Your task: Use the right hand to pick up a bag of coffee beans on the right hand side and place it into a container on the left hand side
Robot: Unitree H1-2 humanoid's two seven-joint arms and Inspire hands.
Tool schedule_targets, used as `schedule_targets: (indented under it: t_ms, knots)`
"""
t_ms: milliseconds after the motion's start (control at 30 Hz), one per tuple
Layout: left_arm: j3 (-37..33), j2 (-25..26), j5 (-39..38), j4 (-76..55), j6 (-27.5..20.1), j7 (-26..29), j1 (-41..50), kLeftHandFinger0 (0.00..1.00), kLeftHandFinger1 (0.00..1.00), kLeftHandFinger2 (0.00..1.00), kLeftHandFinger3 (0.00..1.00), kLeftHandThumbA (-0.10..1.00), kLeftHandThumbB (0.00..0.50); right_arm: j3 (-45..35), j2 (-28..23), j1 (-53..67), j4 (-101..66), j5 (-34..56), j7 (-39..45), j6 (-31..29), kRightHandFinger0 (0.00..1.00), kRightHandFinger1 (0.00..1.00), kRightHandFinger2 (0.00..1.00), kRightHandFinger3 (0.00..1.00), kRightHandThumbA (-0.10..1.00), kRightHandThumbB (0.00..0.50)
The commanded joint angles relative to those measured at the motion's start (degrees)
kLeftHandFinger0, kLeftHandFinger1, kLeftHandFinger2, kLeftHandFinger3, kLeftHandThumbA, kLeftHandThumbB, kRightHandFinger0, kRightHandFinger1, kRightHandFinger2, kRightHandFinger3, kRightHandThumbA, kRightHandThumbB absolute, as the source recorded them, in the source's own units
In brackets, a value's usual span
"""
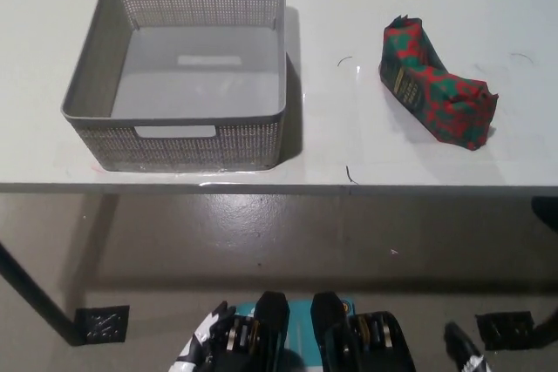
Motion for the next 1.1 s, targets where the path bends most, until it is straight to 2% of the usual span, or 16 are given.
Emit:
schedule_targets:
  t_ms: [0, 67, 100, 167, 200, 267, 333, 400, 433, 533, 667, 700, 867, 900, 967, 1067]
  knots:
    - [-0.1, 0.2, 1.1, -2.8, -4.0, 1.1, 3.9, 1.0, 1.0, 1.0, 1.0, 1.0, 0.169, -1.3, -0.2, -3.3, -4.2, -2.7, 0.2, -4.6, 1.0, 1.0, 1.0, 1.0, 0.98, 0.331]
    - [-0.2, 0.1, 1.6, -2.7, -4.9, 1.4, 4.9, 1.0, 1.0, 1.0, 1.0, 1.0, 0.174, -2.4, -0.5, -4.3, -5.9, -6.0, -0.1, -4.2, 1.0, 1.0, 1.0, 1.0, 0.99, 0.32]
    - [-0.3, 0.0, 1.5, -2.8, -5.1, 1.5, 5.7, 1.0, 1.0, 1.0, 1.0, 1.0, 0.174, -3.0, -0.8, -5.0, -7.1, -8.1, 0.2, -3.0, 1.0, 1.0, 1.0, 1.0, 1.0, 0.329]
    - [-0.4, 0.1, 1.4, -3.1, -5.2, 1.5, 6.5, 1.0, 1.0, 1.0, 1.0, 1.0, 0.18, -3.7, -1.2, -6.0, -9.3, -8.9, 1.1, 0.4, 1.0, 1.0, 1.0, 1.0, 0.96, 0.379]
    - [-0.4, 0.3, 1.3, -3.2, -5.5, 1.5, 7.0, 1.0, 1.0, 1.0, 1.0, 1.0, 0.172, -4.3, -1.7, -7.3, -11.5, -9.6, 2.3, 4.0, 1.0, 1.0, 1.0, 1.0, 0.93, 0.413]
    - [-0.9, 0.3, 2.0, -2.9, -7.3, 1.8, 9.7, 1.0, 1.0, 1.0, 1.0, 1.0, 0.164, -5.4, -3.6, -8.0, -16.1, -12.1, 5.4, 9.7, 1.0, 1.0, 1.0, 1.0, 0.89, 0.442]
    - [-1.3, 0.3, 2.4, -2.5, -7.8, 2.5, 10.7, 1.0, 1.0, 1.0, 1.0, 1.0, 0.168, -7.2, -5.5, -11.2, -19.7, -17.3, 8.8, 15.1, 1.0, 1.0, 1.0, 1.0, 0.91, 0.496]
    - [-1.5, 0.3, 2.2, -2.5, -7.8, 2.9, 10.7, 1.0, 1.0, 1.0, 1.0, 1.0, 0.163, -8.4, -6.5, -14.9, -21.5, -24.7, 11.8, 18.4, 1.0, 1.0, 1.0, 1.0, 0.96, 0.5]
    - [-1.7, 0.4, 2.1, -2.7, -7.8, 3.1, 10.7, 1.0, 1.0, 1.0, 1.0, 1.0, 0.167, -9.2, -6.6, -17.7, -22.8, -31.0, 14.4, 20.7, 1.0, 1.0, 1.0, 1.0, 0.94, 0.5]
    - [-1.7, 0.7, 1.1, -3.6, -7.8, 3.3, 11.0, 1.0, 1.0, 1.0, 1.0, 1.0, 0.165, -9.7, -6.6, -28.5, -24.5, -40.2, 23.3, 28.4, 1.0, 1.0, 1.0, 1.0, 0.86, 0.5]
    - [-1.8, 0.9, 0.7, -3.7, -7.8, 3.7, 12.5, 1.0, 1.0, 1.0, 1.0, 1.0, 0.173, -9.9, -9.5, -40.1, -20.8, -43.2, 27.7, 32.5, 1.0, 1.0, 1.0, 1.0, 0.97, 0.5]
    - [-1.7, 1.0, 0.5, -3.7, -7.8, 3.7, 13.0, 1.0, 1.0, 1.0, 1.0, 1.0, 0.162, -9.7, -10.0, -43.2, -19.4, -44.7, 29.3, 33.7, 1.0, 1.0, 1.0, 1.0, 1.0, 0.5]
    - [-1.7, 1.2, -0.7, -2.9, -7.8, 4.8, 13.1, 1.0, 1.0, 1.0, 1.0, 1.0, 0.183, -7.7, -11.1, -56.0, -13.3, -48.8, 35.7, 39.9, 1.0, 1.0, 1.0, 1.0, 0.97, 0.5]
    - [-1.7, 0.9, -0.6, -2.9, -7.8, 4.7, 13.2, 1.0, 1.0, 1.0, 1.0, 1.0, 0.19, -6.8, -10.8, -60.0, -10.7, -49.2, 36.5, 41.7, 1.0, 1.0, 1.0, 1.0, 0.89, 0.471]
    - [-1.9, 0.8, -0.6, -3.1, -7.8, 4.8, 13.5, 1.0, 1.0, 1.0, 1.0, 1.0, 0.189, -5.8, -11.0, -63.4, -7.1, -50.2, 36.7, 42.6, 1.0, 1.0, 1.0, 1.0, 0.89, 0.465]
    - [-2.2, 0.8, -0.7, -3.1, -7.8, 5.0, 13.9, 1.0, 1.0, 1.0, 1.0, 1.0, 0.178, -4.6, -11.7, -67.8, -2.0, -50.8, 37.1, 44.3, 1.0, 1.0, 1.0, 1.0, 0.94, 0.489]
